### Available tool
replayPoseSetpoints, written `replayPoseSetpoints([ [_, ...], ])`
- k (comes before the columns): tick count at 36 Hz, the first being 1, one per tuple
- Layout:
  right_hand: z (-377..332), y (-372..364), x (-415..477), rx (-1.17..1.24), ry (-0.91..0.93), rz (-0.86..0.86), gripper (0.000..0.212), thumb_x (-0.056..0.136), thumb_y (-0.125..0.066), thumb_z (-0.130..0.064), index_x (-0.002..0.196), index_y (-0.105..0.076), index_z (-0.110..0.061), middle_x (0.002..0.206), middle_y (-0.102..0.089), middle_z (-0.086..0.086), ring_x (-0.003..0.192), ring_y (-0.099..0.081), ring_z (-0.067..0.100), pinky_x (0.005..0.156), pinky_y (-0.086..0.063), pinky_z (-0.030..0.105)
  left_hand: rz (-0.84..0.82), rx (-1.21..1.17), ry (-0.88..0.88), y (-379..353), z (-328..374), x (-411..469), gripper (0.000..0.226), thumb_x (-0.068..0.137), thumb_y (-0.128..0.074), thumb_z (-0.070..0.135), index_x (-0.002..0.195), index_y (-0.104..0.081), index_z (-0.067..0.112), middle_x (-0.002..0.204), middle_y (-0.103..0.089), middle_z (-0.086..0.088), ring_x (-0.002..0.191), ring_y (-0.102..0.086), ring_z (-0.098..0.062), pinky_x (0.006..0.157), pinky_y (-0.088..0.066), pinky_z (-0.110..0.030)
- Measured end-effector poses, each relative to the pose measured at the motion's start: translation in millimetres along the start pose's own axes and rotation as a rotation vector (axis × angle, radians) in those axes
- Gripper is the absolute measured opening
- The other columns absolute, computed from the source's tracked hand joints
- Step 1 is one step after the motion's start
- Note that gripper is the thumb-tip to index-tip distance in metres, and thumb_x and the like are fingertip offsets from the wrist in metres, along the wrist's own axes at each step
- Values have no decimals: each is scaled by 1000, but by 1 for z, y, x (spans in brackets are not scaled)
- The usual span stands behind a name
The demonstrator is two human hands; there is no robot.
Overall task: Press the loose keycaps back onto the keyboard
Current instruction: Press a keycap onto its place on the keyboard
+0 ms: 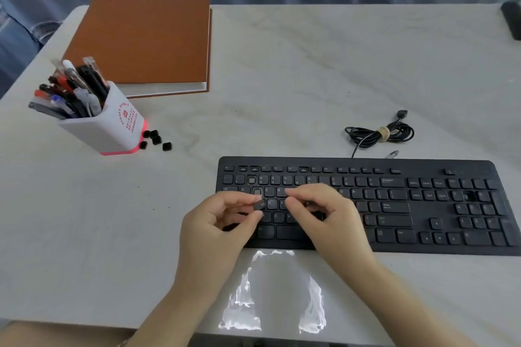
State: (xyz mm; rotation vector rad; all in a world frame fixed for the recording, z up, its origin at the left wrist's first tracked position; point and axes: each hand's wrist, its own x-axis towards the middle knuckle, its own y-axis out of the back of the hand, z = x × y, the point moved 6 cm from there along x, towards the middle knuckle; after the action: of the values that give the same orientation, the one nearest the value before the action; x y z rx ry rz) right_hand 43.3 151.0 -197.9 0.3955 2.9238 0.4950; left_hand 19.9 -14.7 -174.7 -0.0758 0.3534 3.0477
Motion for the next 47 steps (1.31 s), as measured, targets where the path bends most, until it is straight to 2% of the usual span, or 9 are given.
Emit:
replayPoseSetpoints([
  [8,-2,-20,-13,458,-348,-111,13,79,-70,-7,76,-71,-19,65,-70,-7,60,-61,-4,56,-44,8,-7,81,-73,-7,-1,-6,31,70,-77,-5,78,-69,24,77,-71,9,73,-68,-7,70,-52,-15],
  [15,7,-21,-18,525,-467,-89,12,81,-67,-8,76,-71,-17,69,-71,-6,67,-62,0,60,-48,11,-24,149,-175,-15,-2,-7,36,68,-80,-1,75,-66,32,77,-67,13,72,-66,-5,68,-47,-10],
  [21,13,-7,-8,727,-537,8,8,87,-56,4,82,-61,-1,67,-69,7,66,-70,15,60,-55,18,-1,313,-336,-14,-9,-1,24,76,-66,12,92,-65,30,94,-62,19,95,-57,7,84,-39,-4],
  [24,20,7,1,674,-523,57,7,85,-59,3,86,-63,-2,67,-70,5,68,-70,14,65,-56,17,43,387,-312,-9,-23,8,26,80,-58,13,105,-65,18,114,-55,18,111,-47,11,97,-30,-4],
  [27,28,22,8,604,-479,102,13,77,-69,1,88,-67,-7,70,-70,4,69,-69,13,70,-55,17,49,473,-302,-7,-37,18,34,85,-54,20,116,-63,9,131,-47,8,129,-38,-6,108,-26,-19],
  [29,30,31,13,518,-433,130,17,73,-74,0,86,-68,-9,71,-70,3,67,-68,14,72,-56,18,30,560,-323,-12,-42,24,43,89,-46,30,123,-59,8,139,-43,4,136,-29,-10,111,-24,-31],
  [34,30,43,27,314,-311,130,14,77,-71,0,85,-67,-10,68,-71,3,62,-67,9,65,-54,14,-49,754,-303,-23,-60,31,59,91,-28,42,138,-46,11,153,-29,-2,143,-9,-10,115,-8,-34],
  [40,23,49,50,-145,-107,103,15,81,-69,-10,85,-67,-25,74,-67,-6,72,-63,4,72,-44,10,-9,747,-312,-24,-68,32,55,90,-36,39,136,-50,12,150,-36,-3,142,-21,-16,110,-25,-36],
  [47,14,34,75,-315,-7,-20,17,78,-73,-13,91,-69,-23,78,-64,-9,70,-59,3,69,-41,2,32,756,-337,-23,-67,31,51,88,-41,35,131,-55,10,146,-43,-6,139,-30,-19,108,-26,-32],
])
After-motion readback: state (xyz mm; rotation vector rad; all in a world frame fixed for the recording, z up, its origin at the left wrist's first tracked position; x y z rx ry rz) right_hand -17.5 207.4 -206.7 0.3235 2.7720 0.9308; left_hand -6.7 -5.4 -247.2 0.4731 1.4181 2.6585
